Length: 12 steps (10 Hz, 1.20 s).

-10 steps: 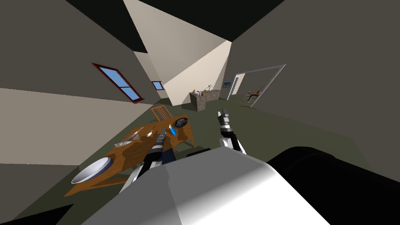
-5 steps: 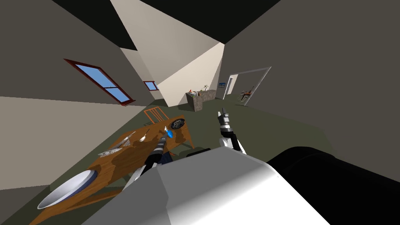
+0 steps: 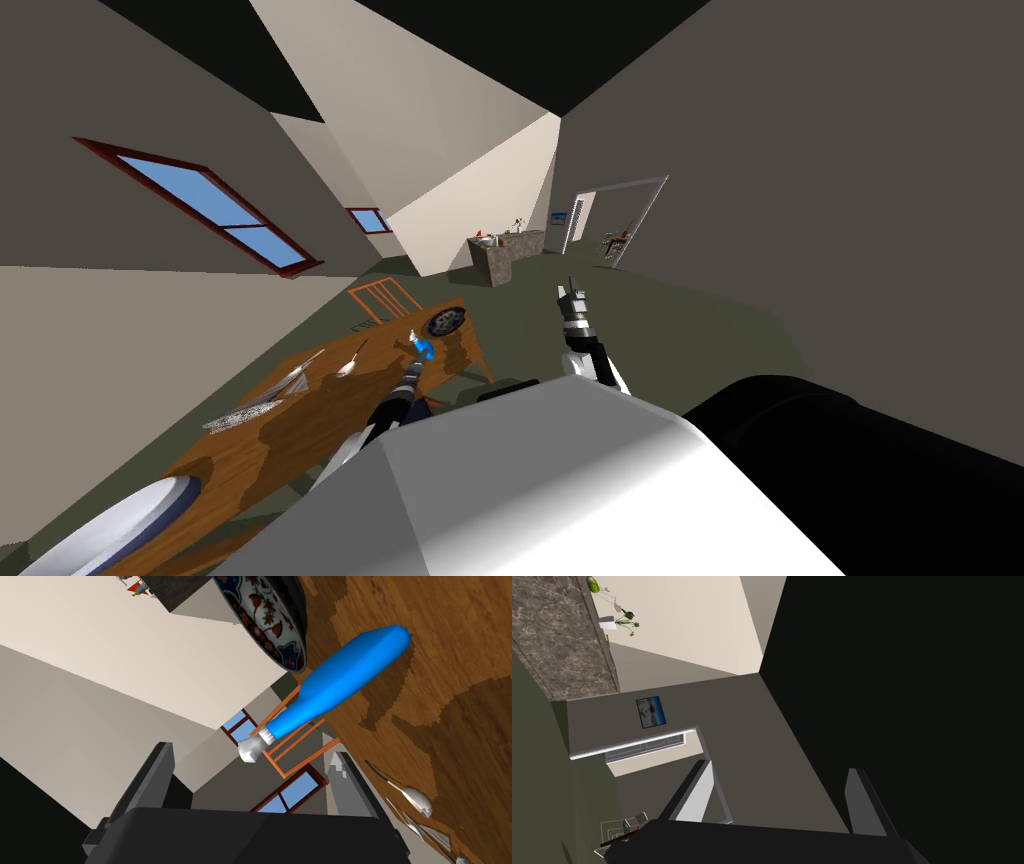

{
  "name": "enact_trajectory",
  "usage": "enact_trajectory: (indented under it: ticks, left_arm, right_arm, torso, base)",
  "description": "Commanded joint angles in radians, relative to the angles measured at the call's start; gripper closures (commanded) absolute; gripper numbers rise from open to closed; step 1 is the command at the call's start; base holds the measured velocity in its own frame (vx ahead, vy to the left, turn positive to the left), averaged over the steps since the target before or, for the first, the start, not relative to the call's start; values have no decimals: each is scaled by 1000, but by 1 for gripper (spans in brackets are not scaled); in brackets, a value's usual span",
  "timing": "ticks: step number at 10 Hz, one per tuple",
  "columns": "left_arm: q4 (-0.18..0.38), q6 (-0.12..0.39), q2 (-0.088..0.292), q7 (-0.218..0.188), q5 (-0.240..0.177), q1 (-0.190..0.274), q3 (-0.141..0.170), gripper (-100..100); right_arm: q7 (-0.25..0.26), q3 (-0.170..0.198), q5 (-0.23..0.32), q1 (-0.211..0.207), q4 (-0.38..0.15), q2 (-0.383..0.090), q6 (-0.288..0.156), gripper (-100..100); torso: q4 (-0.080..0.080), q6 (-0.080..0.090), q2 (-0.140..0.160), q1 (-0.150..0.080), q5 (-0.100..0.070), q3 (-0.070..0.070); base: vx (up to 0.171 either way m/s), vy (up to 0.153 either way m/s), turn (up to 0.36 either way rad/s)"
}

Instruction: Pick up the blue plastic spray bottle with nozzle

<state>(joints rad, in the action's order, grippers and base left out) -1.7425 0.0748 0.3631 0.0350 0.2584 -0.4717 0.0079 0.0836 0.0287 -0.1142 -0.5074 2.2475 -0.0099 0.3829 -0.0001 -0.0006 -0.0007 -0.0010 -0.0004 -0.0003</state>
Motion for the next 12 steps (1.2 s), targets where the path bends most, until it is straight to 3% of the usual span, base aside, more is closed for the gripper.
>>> enact_trajectory:
  ticks: [1,3,5,12]
  left_arm:
    - [38,28,25,-4,18,10,-6,-100]
    - [98,58,77,-11,45,19,-15,-100]
    - [102,58,77,-11,45,19,-15,-100]
    - [304,109,267,-35,135,49,-49,-100]
  right_arm:
    - [0,0,0,0,0,0,0,0]
    - [0,0,0,0,0,0,0,0]
    - [0,0,0,0,0,0,0,0]
    - [0,0,0,0,0,0,0,0]
  torso:
    - [0,0,0,0,0,0]
    - [0,0,0,0,0,0]
    - [0,0,-1,0,0,0]
    - [0,0,-2,-1,0,-1]
  base:
    - [14,-19,-136]
    - [25,-31,-172]
    - [13,-12,-36]
    - [32,-29,-150]
